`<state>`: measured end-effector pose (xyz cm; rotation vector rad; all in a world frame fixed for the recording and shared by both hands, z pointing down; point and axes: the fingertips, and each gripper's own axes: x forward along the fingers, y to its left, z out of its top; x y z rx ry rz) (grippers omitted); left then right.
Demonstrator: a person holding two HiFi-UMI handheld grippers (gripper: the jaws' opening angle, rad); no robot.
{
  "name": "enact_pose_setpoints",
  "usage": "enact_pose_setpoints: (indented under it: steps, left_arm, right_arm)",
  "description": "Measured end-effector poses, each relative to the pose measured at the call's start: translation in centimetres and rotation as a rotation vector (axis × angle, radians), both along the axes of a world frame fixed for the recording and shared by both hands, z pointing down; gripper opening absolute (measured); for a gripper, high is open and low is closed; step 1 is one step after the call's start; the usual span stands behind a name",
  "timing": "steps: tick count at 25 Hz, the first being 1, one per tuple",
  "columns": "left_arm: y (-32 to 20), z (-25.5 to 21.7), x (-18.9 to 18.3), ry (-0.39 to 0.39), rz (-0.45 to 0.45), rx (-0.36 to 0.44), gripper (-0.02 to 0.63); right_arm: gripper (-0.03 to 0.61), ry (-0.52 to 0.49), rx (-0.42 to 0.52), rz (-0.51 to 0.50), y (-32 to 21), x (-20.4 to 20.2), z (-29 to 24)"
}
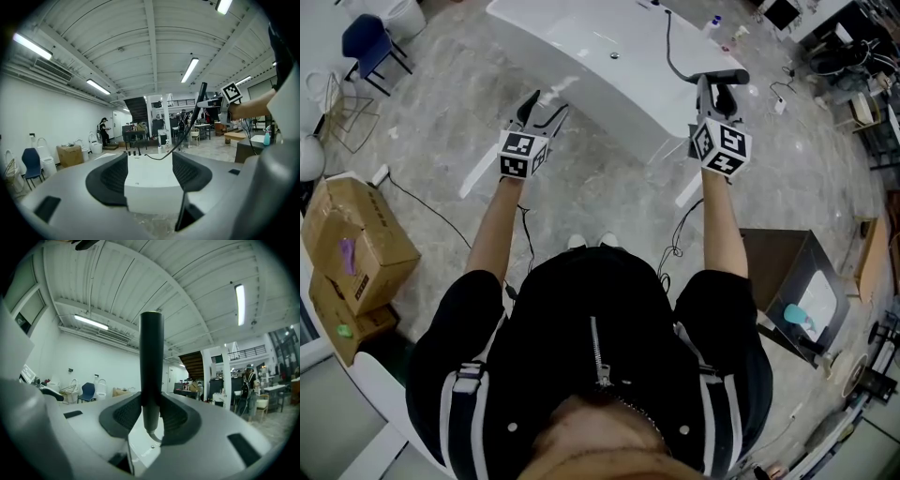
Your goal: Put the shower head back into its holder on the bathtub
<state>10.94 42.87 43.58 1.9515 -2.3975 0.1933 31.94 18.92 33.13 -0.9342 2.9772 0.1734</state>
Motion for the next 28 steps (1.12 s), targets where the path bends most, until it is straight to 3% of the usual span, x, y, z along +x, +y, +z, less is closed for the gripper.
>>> enact_pose_setpoints:
  steps: [14,28]
  left_arm:
    - [2.2,2.5,-1.6,0.03,0.055,-0.037,0.299]
    - [-3.5,4.8,-5.0,0.059,0.118,-0.089,0.299]
  right_arm:
    - [0.129,-0.019,-0.014,0.02,1.7,-2.1,-0.8]
    - [0.129,-0.046,-0.042,0.034,-2.4,-4.6,-0.1]
